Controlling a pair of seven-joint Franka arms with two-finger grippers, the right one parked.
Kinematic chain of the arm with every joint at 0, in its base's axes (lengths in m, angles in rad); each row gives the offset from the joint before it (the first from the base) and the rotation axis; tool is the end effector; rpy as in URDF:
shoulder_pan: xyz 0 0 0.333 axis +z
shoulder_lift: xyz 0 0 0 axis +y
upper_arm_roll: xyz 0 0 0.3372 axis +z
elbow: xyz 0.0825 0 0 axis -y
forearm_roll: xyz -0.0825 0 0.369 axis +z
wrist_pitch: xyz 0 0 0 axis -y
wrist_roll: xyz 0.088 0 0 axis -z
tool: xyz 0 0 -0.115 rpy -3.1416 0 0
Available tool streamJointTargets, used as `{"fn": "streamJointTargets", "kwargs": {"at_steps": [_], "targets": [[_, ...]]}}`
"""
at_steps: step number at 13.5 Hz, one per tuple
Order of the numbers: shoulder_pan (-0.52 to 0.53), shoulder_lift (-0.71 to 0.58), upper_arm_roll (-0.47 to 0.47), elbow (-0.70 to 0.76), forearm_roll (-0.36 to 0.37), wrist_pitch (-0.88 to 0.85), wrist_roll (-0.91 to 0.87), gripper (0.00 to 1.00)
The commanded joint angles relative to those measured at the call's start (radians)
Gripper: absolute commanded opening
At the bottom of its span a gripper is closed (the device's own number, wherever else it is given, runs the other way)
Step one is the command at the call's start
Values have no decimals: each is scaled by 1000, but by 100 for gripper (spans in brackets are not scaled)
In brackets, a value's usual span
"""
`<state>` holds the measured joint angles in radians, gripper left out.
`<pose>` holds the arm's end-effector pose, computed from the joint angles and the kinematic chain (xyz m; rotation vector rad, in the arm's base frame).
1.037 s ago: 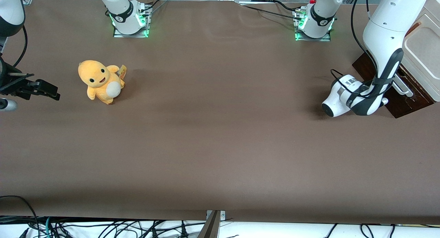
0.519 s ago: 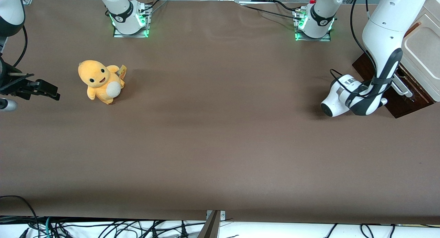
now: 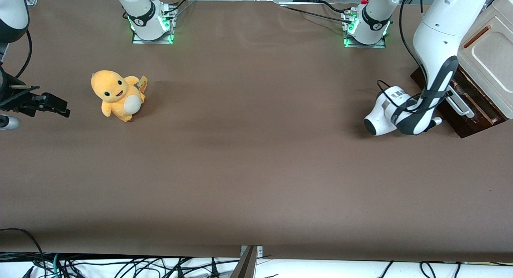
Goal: Open lower drawer with left arm only
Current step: 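Pull the gripped handle outward to slide the lower drawer open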
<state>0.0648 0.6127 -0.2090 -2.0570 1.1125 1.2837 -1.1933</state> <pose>0.4828 0.0535 0.1882 -1.5947 -0.3374 0.3344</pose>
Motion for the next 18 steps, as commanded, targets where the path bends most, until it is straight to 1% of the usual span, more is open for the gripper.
{"fn": "streamJointTargets", "kwargs": {"at_steps": [1,3,5,8,10,12,14,16,18], "targets": [[-43,-24,2,44,-40,-40,52,1],[-56,-21,2,95,-78,-67,99,1],[-63,-16,2,118,-83,-69,133,1],[-65,1,2,124,-105,-69,124,1],[-71,16,2,124,-157,-66,101,1],[-71,25,2,124,-181,-63,77,1],[-71,30,2,124,-186,-61,73,1],[-86,36,2,126,-210,-60,70,1],[-91,38,2,127,-211,-60,63,1]]}}
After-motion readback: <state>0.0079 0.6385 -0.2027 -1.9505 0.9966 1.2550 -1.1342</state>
